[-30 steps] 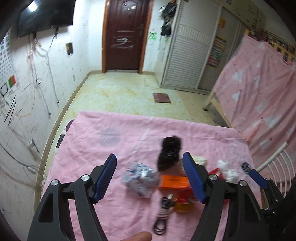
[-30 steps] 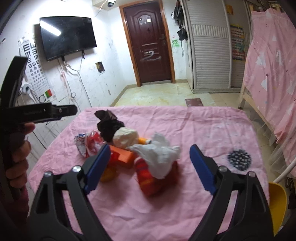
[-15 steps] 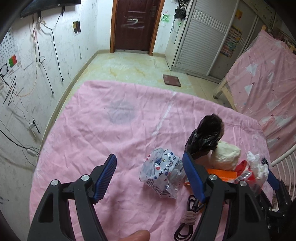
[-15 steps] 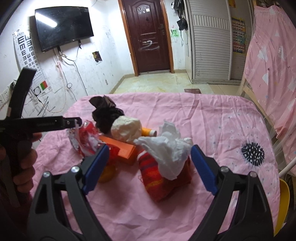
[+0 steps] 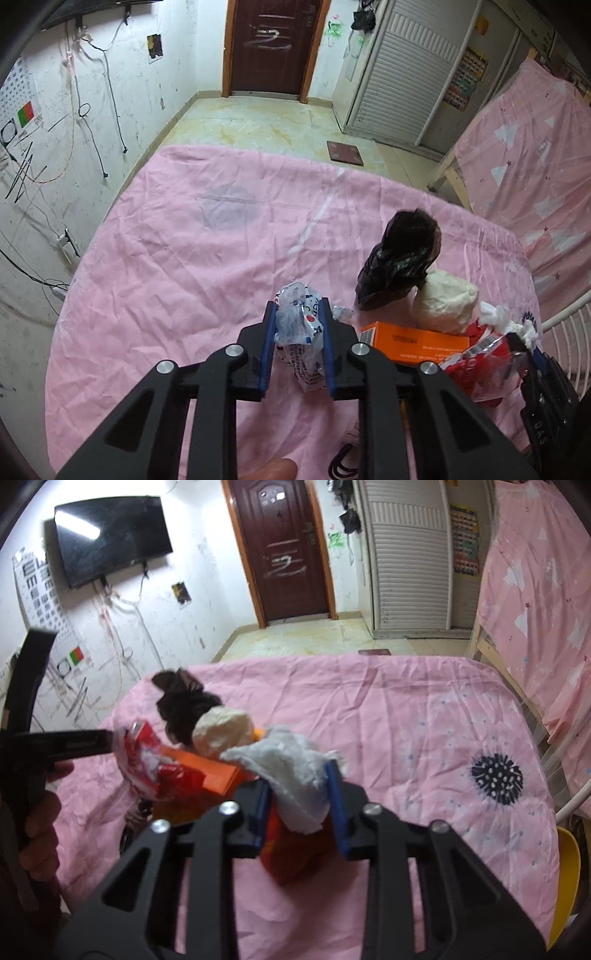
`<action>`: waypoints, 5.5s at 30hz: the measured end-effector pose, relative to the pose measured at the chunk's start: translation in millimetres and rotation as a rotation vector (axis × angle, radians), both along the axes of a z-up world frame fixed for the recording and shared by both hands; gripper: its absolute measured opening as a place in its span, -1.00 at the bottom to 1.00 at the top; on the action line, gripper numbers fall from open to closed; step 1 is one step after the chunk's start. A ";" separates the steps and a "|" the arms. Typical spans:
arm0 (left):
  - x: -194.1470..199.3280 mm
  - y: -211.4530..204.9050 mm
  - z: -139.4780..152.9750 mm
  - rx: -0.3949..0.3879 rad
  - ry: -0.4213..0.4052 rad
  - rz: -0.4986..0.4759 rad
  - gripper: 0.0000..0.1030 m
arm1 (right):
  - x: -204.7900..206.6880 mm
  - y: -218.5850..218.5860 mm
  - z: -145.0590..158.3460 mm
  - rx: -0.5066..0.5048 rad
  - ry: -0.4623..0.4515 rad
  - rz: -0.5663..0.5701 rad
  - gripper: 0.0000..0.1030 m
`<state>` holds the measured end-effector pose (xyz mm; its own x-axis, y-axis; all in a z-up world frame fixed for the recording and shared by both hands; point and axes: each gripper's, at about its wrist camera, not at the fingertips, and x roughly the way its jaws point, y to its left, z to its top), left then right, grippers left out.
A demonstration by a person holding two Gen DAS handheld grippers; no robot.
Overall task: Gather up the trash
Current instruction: 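Grasp the white printed plastic packet with the left gripper while the right grasps the white plastic bag, then carry the white packet and white bag over the yellow bin, then open both grippers to drop the items into the yellow bin, then move both grippers back over the bed, then grasp the black plastic bag with the left gripper while the right grasps the red knit hat, then carry the black bag and red knit hat over the yellow bin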
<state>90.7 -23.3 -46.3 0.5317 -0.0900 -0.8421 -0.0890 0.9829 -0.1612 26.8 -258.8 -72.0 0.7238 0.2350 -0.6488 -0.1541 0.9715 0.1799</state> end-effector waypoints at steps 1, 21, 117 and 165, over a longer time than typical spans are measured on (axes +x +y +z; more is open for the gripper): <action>-1.7 1.1 5.8 0.003 -0.016 0.011 -0.71 | -1.5 -4.1 2.6 0.012 -0.014 -0.006 -0.58; -47.5 -116.9 106.9 0.001 -0.243 -0.184 -0.71 | -71.5 -115.2 52.6 0.050 -0.209 -0.188 -0.58; -21.2 -97.3 92.4 0.098 -0.229 -0.213 0.31 | -43.1 -56.8 30.2 -0.018 -0.064 -0.019 0.50; 33.5 -40.6 27.1 -0.003 -0.068 -0.069 -0.55 | -3.4 -6.8 -7.6 -0.073 0.073 0.015 -0.51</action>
<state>124.1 -63.9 -19.2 0.5797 -0.1307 -0.8043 -0.0099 0.9859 -0.1673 23.5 -265.6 -79.6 0.6709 0.1955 -0.7153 -0.1581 0.9801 0.1197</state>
